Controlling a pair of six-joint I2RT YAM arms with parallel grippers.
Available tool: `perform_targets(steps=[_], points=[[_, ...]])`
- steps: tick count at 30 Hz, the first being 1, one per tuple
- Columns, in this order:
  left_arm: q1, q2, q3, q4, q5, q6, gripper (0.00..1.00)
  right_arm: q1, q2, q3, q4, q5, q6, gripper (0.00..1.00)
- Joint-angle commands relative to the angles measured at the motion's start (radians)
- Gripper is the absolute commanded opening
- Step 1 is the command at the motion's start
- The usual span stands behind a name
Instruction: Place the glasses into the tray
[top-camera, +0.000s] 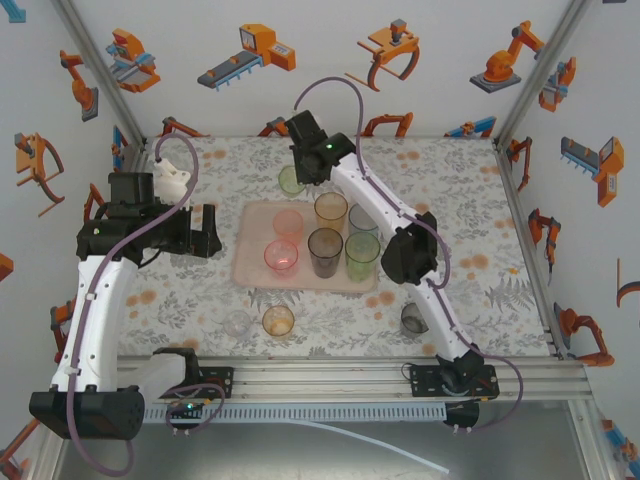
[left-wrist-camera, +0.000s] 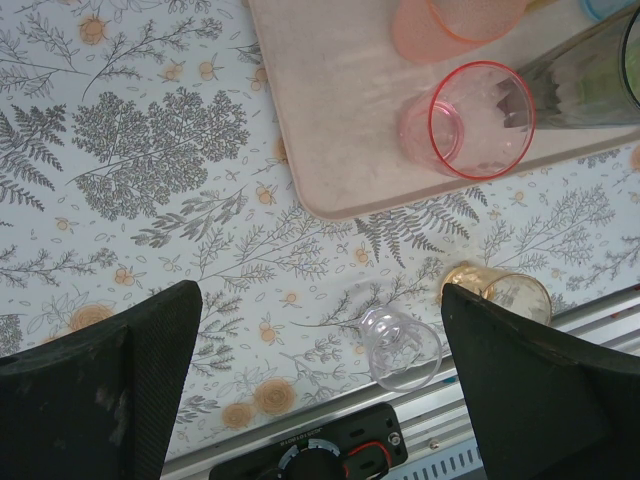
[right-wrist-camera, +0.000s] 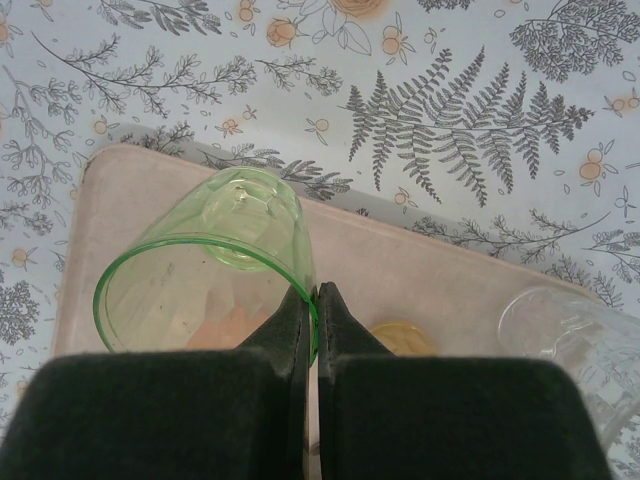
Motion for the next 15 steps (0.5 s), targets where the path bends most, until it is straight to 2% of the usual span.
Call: perform_targets(steps=[1,15], points=[[0.006,-0.01,-0.012,-0.018,0.007,-0.006,0.97,-0.007,0.013,0.037,0.013,-0.018,0.014,0.0],[0.006,-0.009,-0.017,-0.017,0.011,-0.005,0.97,-0.028,0.059,0.037,-0.025,-0.054,0.006,0.0]])
